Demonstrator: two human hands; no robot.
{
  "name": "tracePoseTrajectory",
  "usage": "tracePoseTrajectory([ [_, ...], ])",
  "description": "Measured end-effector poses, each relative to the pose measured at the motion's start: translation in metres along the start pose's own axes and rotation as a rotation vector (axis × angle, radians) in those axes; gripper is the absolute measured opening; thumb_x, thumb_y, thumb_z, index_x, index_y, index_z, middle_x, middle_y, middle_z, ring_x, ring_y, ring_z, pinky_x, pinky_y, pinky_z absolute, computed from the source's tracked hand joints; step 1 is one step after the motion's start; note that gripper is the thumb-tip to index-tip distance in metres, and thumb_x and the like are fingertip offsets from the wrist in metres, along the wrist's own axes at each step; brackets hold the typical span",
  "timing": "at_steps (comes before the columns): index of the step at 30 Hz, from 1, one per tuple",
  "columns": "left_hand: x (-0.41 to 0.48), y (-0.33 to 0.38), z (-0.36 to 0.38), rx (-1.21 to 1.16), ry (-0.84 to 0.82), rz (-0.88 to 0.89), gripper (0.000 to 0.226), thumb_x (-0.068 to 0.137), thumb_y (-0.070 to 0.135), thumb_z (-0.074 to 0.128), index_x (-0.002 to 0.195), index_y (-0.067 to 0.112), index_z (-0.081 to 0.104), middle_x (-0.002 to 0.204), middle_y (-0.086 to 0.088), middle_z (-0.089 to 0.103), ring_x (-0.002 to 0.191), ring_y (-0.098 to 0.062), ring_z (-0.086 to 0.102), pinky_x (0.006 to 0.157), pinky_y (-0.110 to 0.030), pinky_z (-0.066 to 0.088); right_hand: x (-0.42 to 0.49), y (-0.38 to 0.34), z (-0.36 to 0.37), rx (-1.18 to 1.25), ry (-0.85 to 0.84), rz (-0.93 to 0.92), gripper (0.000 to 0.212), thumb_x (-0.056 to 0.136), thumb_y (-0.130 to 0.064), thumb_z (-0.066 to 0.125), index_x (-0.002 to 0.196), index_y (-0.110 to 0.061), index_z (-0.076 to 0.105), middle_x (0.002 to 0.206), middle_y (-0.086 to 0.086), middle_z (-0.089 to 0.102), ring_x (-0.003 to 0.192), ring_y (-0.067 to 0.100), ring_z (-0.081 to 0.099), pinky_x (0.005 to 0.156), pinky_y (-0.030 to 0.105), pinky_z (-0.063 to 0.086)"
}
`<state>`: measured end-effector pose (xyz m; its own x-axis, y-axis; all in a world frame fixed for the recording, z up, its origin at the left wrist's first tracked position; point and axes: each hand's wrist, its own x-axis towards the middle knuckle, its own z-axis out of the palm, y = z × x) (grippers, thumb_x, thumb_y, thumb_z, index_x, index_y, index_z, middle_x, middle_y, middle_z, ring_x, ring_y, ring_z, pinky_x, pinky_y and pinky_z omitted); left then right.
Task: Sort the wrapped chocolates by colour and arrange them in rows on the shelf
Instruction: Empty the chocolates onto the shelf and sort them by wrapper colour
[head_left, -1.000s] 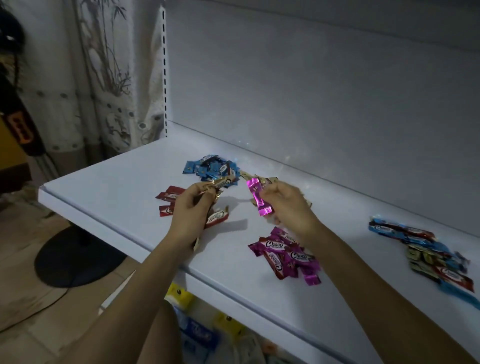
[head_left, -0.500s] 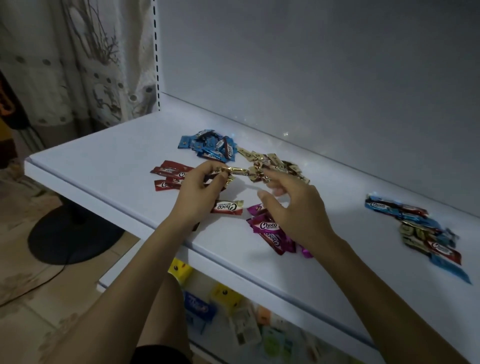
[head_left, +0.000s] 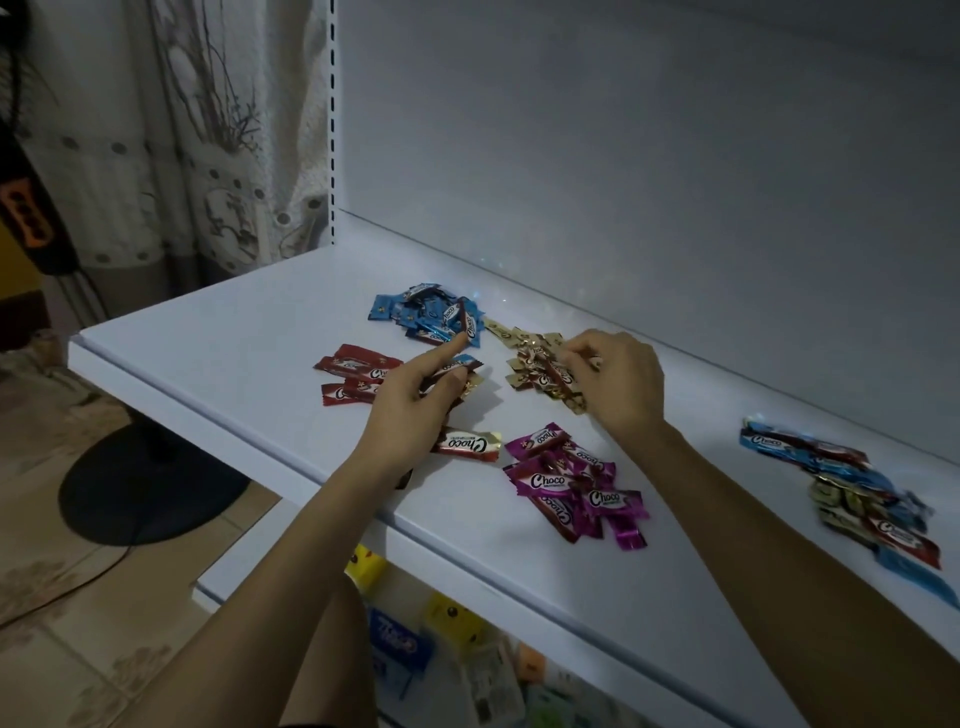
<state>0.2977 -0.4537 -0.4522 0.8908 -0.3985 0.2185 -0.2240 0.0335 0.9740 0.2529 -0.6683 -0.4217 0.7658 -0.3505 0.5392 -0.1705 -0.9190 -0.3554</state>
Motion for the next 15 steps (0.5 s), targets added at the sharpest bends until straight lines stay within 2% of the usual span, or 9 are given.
tracePoseTrajectory([
  [4,-0.002,0.002,-0.001,0.015,-0.003,0.003,0.039,0.101,0.026,0.046,0.139,0.037,0.046,0.148,0.005,0.044,0.135,-0.016,0.040,0.113,-0.045,0.034,-0.001,0.013,0.008,-0.178,-0.180,-0.171,0.016,0.089,-0.029,0.063,0.087,-0.022,0.077,0.075,-0.001,0.071,0.080,0.022,0.057,0.088,0.036,0.039],
  [6,-0.003,0.003,-0.001,0.025,-0.009,0.006,0.042,0.101,0.027,0.045,0.141,0.040,0.041,0.149,0.003,0.042,0.132,-0.018,0.042,0.111,-0.044,0.037,-0.001,0.008,0.006,-0.220,-0.146,-0.180,0.025,0.093,-0.033,0.055,0.086,-0.022,0.076,0.072,-0.002,0.068,0.078,0.021,0.057,0.088,0.039,0.040],
  [7,-0.004,0.003,-0.001,0.029,-0.015,0.015,0.044,0.101,0.027,0.045,0.143,0.041,0.038,0.148,0.003,0.042,0.130,-0.017,0.045,0.110,-0.041,0.039,-0.002,0.002,0.004,-0.216,-0.114,-0.178,0.026,0.094,-0.034,0.053,0.091,-0.022,0.075,0.078,-0.002,0.070,0.082,0.021,0.058,0.086,0.037,0.040],
  [9,-0.005,0.006,0.000,0.043,-0.042,0.059,0.051,0.101,0.027,0.046,0.146,0.041,0.030,0.145,0.013,0.040,0.120,0.002,0.047,0.100,-0.017,0.043,-0.007,-0.022,-0.001,-0.053,-0.108,-0.127,0.028,0.095,-0.037,0.052,0.096,-0.020,0.073,0.085,-0.002,0.071,0.082,0.019,0.060,0.077,0.032,0.041],
  [10,-0.006,0.007,0.000,0.049,-0.058,0.082,0.054,0.100,0.026,0.047,0.147,0.041,0.026,0.142,0.020,0.035,0.112,0.014,0.044,0.090,-0.004,0.041,-0.010,-0.039,-0.004,0.122,-0.170,-0.052,0.030,0.095,-0.040,0.052,0.094,-0.019,0.073,0.082,-0.001,0.071,0.077,0.019,0.062,0.071,0.032,0.044],
  [11,-0.006,0.007,0.000,0.048,-0.071,0.101,0.055,0.100,0.024,0.048,0.147,0.042,0.024,0.142,0.022,0.031,0.108,0.021,0.040,0.082,0.003,0.037,-0.011,-0.056,-0.006,0.318,-0.278,0.053,0.034,0.094,-0.044,0.053,0.092,-0.016,0.073,0.079,0.001,0.071,0.074,0.018,0.064,0.069,0.032,0.047],
  [12,-0.005,0.005,0.000,0.037,-0.083,0.117,0.056,0.100,0.022,0.048,0.146,0.042,0.023,0.144,0.022,0.029,0.111,0.022,0.039,0.081,0.004,0.037,-0.012,-0.071,-0.008,0.472,-0.397,0.160,0.037,0.092,-0.046,0.054,0.091,-0.014,0.073,0.080,0.001,0.071,0.074,0.015,0.066,0.070,0.031,0.051],
  [13,-0.006,0.004,-0.001,0.018,-0.092,0.126,0.057,0.099,0.021,0.049,0.145,0.043,0.023,0.149,0.018,0.028,0.119,0.014,0.042,0.086,0.000,0.039,-0.013,-0.081,-0.009,0.556,-0.506,0.245,0.035,0.091,-0.046,0.057,0.088,-0.015,0.072,0.082,-0.001,0.071,0.075,0.011,0.066,0.070,0.027,0.051],
  [15,-0.006,0.002,-0.003,-0.009,-0.097,0.113,0.057,0.098,0.022,0.051,0.144,0.043,0.024,0.154,0.005,0.033,0.130,-0.007,0.046,0.098,-0.017,0.044,-0.011,-0.088,-0.006,0.651,-0.628,0.336,0.018,0.087,-0.037,0.065,0.085,-0.021,0.070,0.085,-0.007,0.070,0.077,0.004,0.064,0.066,0.021,0.045],
])
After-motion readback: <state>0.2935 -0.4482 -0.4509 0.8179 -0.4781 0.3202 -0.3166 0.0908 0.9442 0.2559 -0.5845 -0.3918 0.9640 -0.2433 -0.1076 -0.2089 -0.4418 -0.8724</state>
